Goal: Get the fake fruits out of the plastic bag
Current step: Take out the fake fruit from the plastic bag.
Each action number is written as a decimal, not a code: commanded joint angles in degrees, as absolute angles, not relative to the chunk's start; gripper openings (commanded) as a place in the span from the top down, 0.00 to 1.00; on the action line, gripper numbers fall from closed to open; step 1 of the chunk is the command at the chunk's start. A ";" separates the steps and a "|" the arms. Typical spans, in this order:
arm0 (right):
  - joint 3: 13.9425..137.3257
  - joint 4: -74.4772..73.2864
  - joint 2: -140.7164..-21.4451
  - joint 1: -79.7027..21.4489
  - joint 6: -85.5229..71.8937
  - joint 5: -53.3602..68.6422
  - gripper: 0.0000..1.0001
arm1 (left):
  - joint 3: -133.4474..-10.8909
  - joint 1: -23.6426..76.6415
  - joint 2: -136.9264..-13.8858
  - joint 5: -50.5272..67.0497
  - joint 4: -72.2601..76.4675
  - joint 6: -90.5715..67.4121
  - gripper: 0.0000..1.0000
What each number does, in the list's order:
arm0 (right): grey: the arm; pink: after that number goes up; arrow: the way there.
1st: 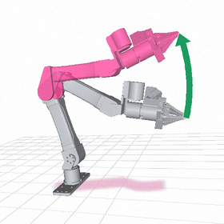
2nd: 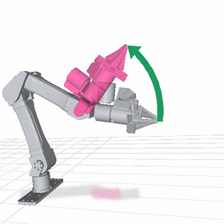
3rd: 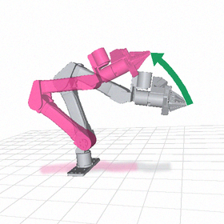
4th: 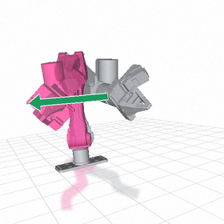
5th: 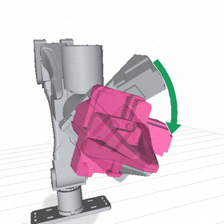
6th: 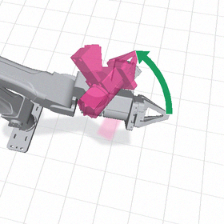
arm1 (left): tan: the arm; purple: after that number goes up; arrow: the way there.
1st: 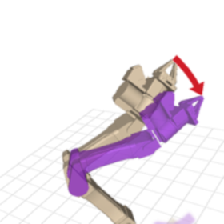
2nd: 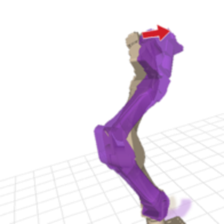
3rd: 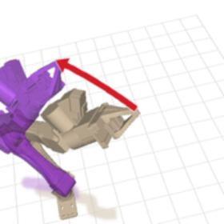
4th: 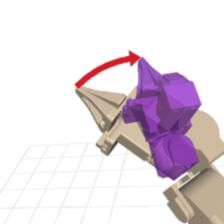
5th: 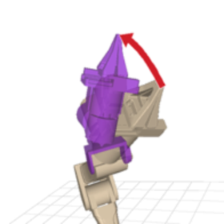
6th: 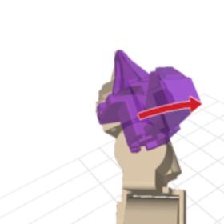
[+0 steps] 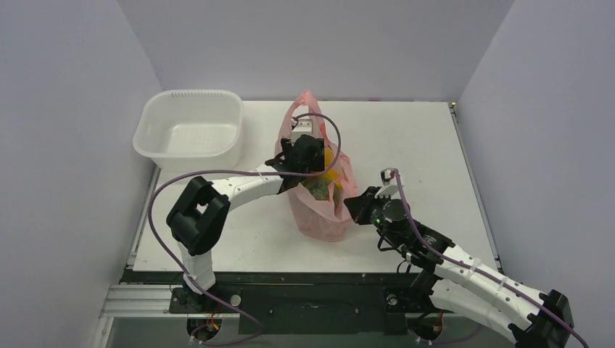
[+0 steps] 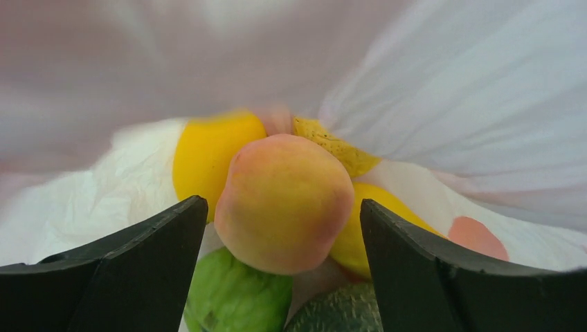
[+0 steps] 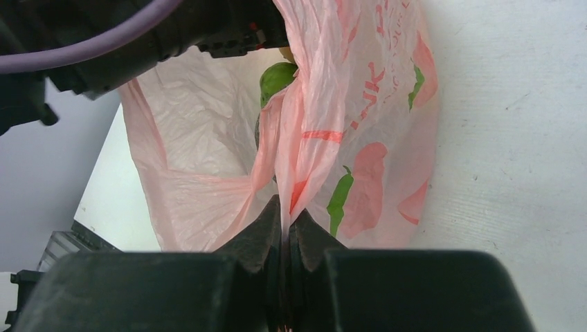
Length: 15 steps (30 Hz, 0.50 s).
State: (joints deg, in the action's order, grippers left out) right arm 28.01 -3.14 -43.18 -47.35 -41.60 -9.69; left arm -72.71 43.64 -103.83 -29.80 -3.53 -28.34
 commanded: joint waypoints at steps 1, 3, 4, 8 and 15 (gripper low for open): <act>28.71 0.35 -43.56 -47.63 -40.34 -8.91 1.00 | -78.39 42.50 -108.31 -28.46 -1.54 -26.02 0.19; 28.80 1.12 -43.89 -47.52 -40.15 -8.61 1.00 | -78.87 41.99 -109.37 -28.38 -1.45 -25.93 0.19; 28.82 1.22 -44.02 -47.49 -40.07 -8.44 1.00 | -78.63 41.87 -109.65 -28.21 -1.16 -25.60 0.19; 28.87 1.40 -44.43 -47.37 -39.98 -8.14 1.00 | -78.66 41.68 -109.63 -27.41 -0.96 -25.19 0.31; 28.91 1.04 -44.61 -47.15 -39.85 -9.08 1.00 | -81.36 41.95 -106.64 -24.88 -6.30 -25.43 0.76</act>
State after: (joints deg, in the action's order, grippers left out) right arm 28.01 -1.74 -44.45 -47.31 -40.75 -8.67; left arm -77.01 42.15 -109.91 -26.96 -4.60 -25.80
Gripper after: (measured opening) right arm 0.005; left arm 0.549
